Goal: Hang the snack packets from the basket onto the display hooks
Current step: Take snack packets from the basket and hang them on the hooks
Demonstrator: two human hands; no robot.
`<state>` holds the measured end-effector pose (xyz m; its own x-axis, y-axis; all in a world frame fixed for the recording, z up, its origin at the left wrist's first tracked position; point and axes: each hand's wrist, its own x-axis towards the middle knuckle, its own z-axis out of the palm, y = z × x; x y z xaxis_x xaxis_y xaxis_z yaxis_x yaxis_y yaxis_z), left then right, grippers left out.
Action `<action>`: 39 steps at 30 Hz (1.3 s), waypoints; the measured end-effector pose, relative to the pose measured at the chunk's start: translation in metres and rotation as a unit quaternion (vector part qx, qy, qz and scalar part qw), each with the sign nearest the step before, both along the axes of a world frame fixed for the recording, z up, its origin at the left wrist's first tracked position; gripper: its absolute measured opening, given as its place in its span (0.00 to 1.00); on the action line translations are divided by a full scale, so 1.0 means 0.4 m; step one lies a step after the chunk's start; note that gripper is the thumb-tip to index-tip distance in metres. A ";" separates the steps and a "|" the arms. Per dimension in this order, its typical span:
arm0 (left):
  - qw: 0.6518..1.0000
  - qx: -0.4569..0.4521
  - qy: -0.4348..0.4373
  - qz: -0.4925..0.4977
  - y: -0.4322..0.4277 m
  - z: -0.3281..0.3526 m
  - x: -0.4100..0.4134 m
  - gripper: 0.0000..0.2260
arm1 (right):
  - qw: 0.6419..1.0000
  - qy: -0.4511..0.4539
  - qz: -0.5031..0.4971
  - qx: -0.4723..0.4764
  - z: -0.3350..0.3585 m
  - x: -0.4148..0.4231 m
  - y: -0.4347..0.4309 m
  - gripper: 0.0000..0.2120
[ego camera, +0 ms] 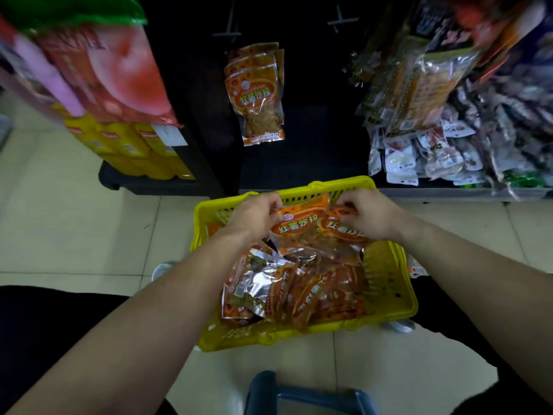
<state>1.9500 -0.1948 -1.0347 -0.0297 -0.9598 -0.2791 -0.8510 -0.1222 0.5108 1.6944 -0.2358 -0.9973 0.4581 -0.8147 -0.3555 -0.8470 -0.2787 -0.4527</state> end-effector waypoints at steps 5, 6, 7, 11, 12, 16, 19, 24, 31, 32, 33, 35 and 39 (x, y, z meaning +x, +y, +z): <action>0.998 -0.065 -0.007 -0.005 -0.003 0.191 0.050 0.07 | 0.996 -0.024 0.043 -0.069 0.178 0.044 -0.008 0.05; 0.997 -0.080 -0.002 -0.007 -0.002 0.232 0.062 0.07 | 0.995 -0.020 0.048 -0.081 0.214 0.049 -0.012 0.04; 0.996 -0.093 0.004 -0.008 0.000 0.271 0.072 0.07 | 0.994 -0.017 0.050 -0.094 0.247 0.051 -0.015 0.04; 0.991 -0.128 0.040 -0.002 0.017 0.393 0.109 0.06 | 0.989 -0.077 0.032 -0.124 0.339 0.045 0.000 0.02; 0.991 -0.128 0.048 -0.002 0.025 0.411 0.116 0.07 | 0.986 -0.099 0.026 -0.132 0.348 0.043 0.009 0.02; 0.985 -0.136 0.107 0.025 0.050 0.434 0.142 0.05 | 0.976 -0.170 -0.001 -0.137 0.369 0.049 0.016 0.06; 0.975 -0.136 0.169 0.043 0.050 0.454 0.155 0.05 | 0.972 -0.173 0.012 -0.160 0.385 0.067 -0.005 0.06; 0.959 -0.155 0.226 0.067 0.042 0.471 0.163 0.06 | 0.980 -0.146 0.047 -0.124 0.366 0.053 -0.014 0.03; 0.961 -0.146 0.230 0.034 0.027 0.455 0.135 0.04 | 0.966 -0.162 0.043 -0.199 0.363 0.077 -0.035 0.05; 0.962 -0.145 0.228 0.027 0.025 0.453 0.128 0.04 | 0.958 -0.169 0.040 -0.226 0.363 0.083 -0.036 0.06; 0.963 -0.145 0.227 0.021 0.023 0.450 0.122 0.03 | 0.951 -0.178 0.036 -0.249 0.366 0.090 -0.037 0.06; 0.961 -0.146 0.234 0.014 0.019 0.446 0.111 0.04 | 0.944 -0.187 0.043 -0.267 0.375 0.103 -0.039 0.06; 0.965 -0.139 0.222 0.005 0.009 0.431 0.093 0.04 | 0.952 -0.145 0.047 -0.265 0.365 0.122 -0.043 0.07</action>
<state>1.9872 -0.1912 -0.8623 -0.0764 -0.9967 0.0279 -0.5406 0.0649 0.8388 1.7432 -0.2530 -0.8513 0.5549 -0.7946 0.2464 -0.6678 -0.6021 -0.4376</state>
